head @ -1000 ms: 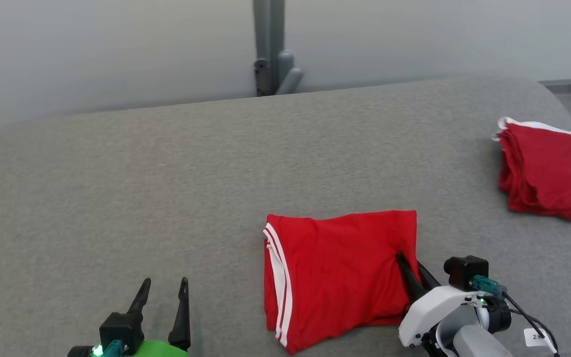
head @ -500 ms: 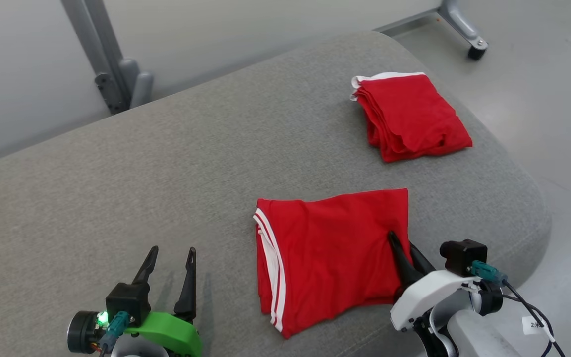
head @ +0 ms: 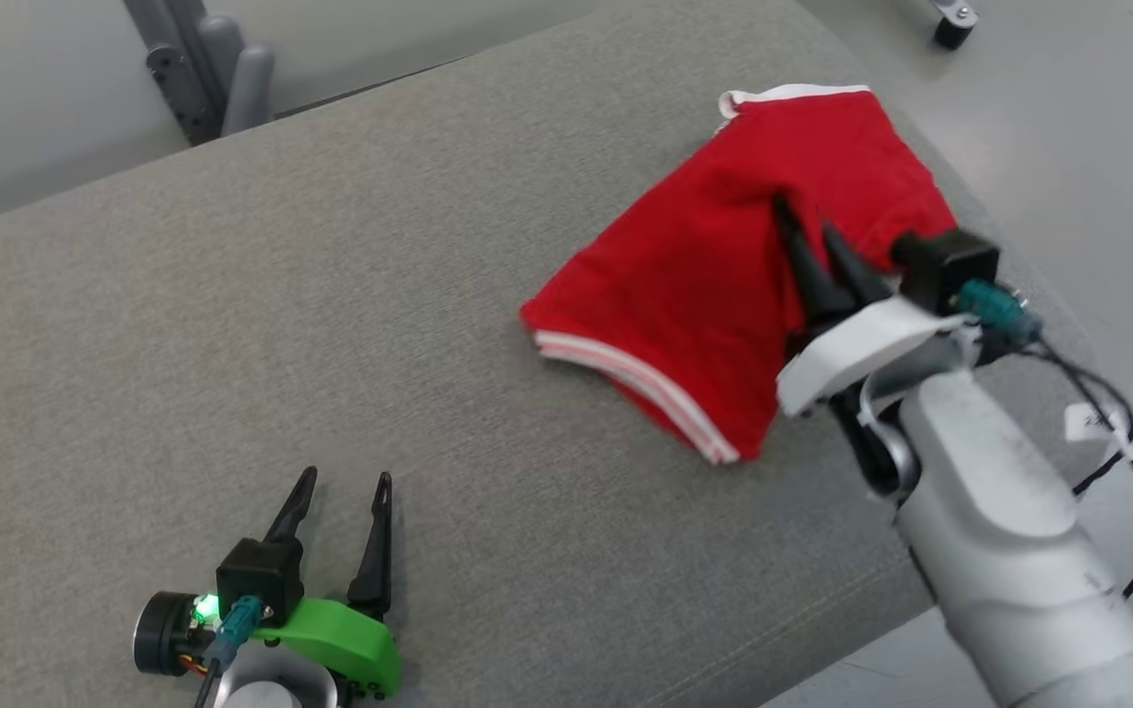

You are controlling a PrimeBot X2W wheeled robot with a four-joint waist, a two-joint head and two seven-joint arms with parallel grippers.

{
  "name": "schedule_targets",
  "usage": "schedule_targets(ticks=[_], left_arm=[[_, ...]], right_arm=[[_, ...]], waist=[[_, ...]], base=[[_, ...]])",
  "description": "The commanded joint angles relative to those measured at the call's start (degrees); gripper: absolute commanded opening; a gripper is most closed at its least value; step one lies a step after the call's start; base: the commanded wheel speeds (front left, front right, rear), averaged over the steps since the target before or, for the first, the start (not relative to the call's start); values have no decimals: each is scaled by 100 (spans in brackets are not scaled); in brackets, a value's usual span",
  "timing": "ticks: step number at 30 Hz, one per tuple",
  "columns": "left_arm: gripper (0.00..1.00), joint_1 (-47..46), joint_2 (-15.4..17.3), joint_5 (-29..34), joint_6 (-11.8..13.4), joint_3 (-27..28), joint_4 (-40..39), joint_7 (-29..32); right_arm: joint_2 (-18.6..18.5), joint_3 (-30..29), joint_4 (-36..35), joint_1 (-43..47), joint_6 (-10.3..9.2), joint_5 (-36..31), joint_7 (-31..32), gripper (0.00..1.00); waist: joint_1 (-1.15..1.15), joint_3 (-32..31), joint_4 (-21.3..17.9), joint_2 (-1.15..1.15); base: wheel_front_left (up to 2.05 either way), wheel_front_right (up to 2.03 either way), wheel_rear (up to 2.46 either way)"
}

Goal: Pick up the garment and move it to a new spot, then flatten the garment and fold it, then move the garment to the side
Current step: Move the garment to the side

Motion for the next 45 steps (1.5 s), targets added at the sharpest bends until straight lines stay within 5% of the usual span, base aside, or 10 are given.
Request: schedule_targets(ticks=[1,14,15,16,17,24,27,45], left_arm=[[100,-98,30,53,-23,6,6,2],[100,-258,29,98,5,-20,-17,2],[100,-283,29,136,2,-15,-18,2],[100,-299,29,143,9,7,-16,3],[100,-312,29,166,5,17,-19,3],[100,-372,29,222,11,114,-42,2],[100,-350,28,149,33,125,-71,2],[100,195,28,-265,280,300,-141,2]], right_arm=[[-127,-151,59,-203,-5,-124,-12,0],[-1648,-1382,1368,-1363,-5,-1166,-12,0],[-1713,-1458,1451,-1427,-5,-1288,-12,32],[-1779,-1561,1523,-1479,-5,-1434,-12,95],[-1833,-1711,1627,-1511,-5,-1562,-12,100],[-1644,-2892,1586,-1337,-5,-2489,-11,100],[-1398,-2975,1305,-1073,-5,-2668,-12,100],[-160,-2130,-170,1369,-5,-1621,-12,100]], waist=[[0,254,404,0],[0,596,1273,0],[0,633,1308,0],[0,664,1338,0],[0,693,1365,0],[0,712,1499,0],[0,610,1552,0],[0,-229,2037,0]], base=[[0,0,0],[0,0,0],[0,0,0],[0,0,0],[0,0,0],[0,0,0],[0,0,0],[0,0,0]])
